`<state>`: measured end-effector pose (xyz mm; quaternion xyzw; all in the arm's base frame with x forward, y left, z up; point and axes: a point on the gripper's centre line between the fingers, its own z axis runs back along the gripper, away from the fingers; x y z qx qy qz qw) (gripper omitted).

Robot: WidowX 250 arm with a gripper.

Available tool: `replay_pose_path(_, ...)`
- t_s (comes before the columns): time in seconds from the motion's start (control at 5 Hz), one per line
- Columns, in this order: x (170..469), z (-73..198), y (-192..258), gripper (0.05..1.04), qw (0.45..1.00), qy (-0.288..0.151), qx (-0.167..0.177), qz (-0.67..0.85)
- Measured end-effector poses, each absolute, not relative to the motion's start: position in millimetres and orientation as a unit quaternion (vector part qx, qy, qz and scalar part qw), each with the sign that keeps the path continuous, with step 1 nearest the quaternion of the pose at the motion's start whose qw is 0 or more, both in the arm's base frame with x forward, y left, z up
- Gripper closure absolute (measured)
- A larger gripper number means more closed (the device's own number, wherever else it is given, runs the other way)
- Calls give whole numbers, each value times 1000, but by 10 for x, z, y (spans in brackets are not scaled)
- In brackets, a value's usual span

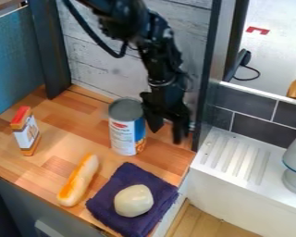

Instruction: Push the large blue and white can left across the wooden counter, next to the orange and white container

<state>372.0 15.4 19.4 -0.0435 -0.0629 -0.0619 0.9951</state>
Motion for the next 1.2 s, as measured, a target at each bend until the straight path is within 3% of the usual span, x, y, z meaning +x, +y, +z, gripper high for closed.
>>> replay_pose_path(0.6, 3499, 173, 849, 84, 998, -31, -25, -44)
replay_pose_path(1.2, 3389, 164, 1244, 84, 999, -20, -19, -33)
